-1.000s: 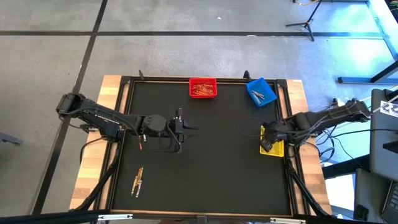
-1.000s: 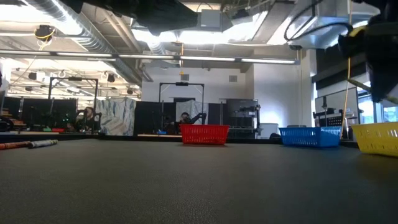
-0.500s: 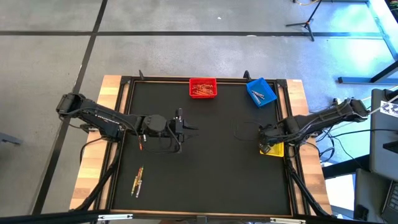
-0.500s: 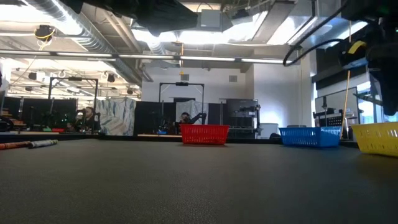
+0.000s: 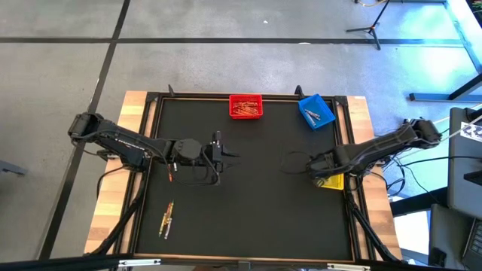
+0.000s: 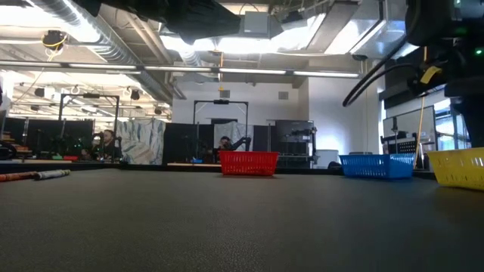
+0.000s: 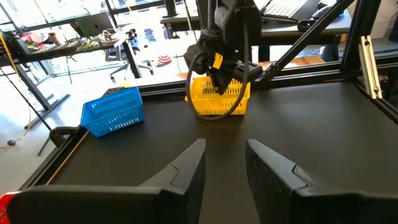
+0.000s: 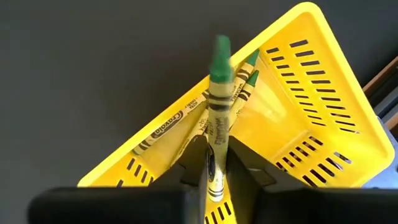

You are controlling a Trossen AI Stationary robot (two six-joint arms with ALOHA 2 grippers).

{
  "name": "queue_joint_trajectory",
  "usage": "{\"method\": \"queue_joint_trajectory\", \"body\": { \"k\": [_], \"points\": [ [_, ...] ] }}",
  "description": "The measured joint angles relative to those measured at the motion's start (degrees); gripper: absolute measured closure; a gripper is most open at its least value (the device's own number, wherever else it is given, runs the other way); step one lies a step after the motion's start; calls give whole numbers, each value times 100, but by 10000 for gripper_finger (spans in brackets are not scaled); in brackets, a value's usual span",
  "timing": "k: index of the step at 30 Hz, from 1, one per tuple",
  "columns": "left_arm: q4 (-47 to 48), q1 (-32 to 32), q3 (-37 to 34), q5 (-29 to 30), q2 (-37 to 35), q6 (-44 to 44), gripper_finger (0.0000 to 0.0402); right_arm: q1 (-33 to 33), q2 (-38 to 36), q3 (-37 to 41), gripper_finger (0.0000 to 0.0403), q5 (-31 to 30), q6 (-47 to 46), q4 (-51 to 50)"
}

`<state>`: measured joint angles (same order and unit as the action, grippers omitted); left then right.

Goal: Sort crayons
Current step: Put the green crayon into the yellow bin, then put the black crayon into the blue bin

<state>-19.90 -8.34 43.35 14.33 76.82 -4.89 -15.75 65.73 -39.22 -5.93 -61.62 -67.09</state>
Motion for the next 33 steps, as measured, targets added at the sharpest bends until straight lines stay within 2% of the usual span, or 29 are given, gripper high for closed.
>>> {"method": "queue_joint_trajectory", "body": {
  "k": [7,11,13,16,20,23,25,28,33],
  "points": [
    [-1,0,0,0,0,-1,296,1,103,-1,261,184,201,-10],
    [123,0,0,0,0,-2,296,2,101,-186,239,601,342,-107],
    [228,0,0,-2,0,-2,296,0,103,-366,238,557,475,-77],
    [476,0,0,-2,0,-14,296,0,101,-678,240,46,874,186],
    [1362,-37,-3,151,-194,228,296,0,101,-857,242,-1157,1737,1117],
    [2336,-72,-2,594,-505,780,296,0,101,-801,241,-2041,2481,1999],
    [2934,-70,-2,791,-747,1285,296,2,101,-693,242,-2423,2965,2653],
    [4054,-69,-2,821,-1071,2457,296,2,101,-503,242,-2767,3660,3646],
    [6250,-112,-2,697,-1251,4309,296,0,103,-198,242,-2803,4376,4944]
  ]
}}
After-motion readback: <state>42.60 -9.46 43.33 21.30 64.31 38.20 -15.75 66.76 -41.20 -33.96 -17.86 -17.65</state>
